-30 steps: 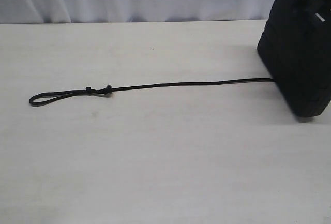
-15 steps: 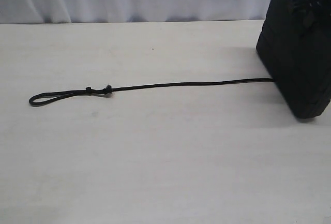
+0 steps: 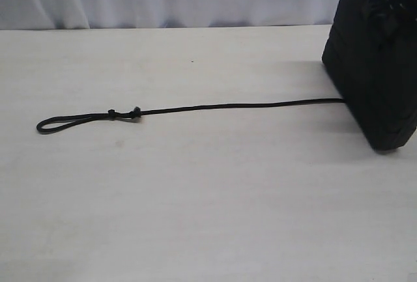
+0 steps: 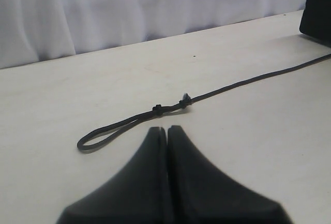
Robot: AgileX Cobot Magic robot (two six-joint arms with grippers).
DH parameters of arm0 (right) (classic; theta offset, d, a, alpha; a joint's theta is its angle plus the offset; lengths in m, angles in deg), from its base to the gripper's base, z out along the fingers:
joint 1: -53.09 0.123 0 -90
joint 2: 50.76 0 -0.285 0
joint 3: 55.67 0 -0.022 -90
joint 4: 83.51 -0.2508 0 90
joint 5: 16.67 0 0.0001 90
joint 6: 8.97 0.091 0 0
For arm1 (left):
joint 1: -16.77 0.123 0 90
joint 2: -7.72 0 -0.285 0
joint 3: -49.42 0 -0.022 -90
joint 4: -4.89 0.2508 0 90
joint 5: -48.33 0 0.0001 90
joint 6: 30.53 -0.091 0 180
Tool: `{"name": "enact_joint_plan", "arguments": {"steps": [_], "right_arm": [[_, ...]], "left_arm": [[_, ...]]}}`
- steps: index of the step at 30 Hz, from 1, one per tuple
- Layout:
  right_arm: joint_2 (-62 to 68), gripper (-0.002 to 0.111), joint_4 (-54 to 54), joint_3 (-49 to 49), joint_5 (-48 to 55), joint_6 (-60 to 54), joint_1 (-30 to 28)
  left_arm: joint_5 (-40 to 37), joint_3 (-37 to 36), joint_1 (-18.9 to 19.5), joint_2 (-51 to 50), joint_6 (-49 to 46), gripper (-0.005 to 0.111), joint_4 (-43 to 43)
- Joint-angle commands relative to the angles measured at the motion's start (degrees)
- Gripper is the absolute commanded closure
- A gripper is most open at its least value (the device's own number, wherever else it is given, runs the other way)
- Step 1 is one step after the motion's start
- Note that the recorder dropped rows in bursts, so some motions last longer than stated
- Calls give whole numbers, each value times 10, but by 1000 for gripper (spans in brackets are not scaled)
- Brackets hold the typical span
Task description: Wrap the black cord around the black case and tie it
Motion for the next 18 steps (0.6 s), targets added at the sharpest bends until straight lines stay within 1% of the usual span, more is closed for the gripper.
{"name": "enact_joint_plan", "arguments": {"steps": [1,18], "right_arm": [[14,104,-5,14,24,-6,-2],[-16,104,-38,14,3,-11,-2]], "left_arm": [[7,-1,1,2,4,107,-1],[7,-1,1,2,4,107,-1]]}}
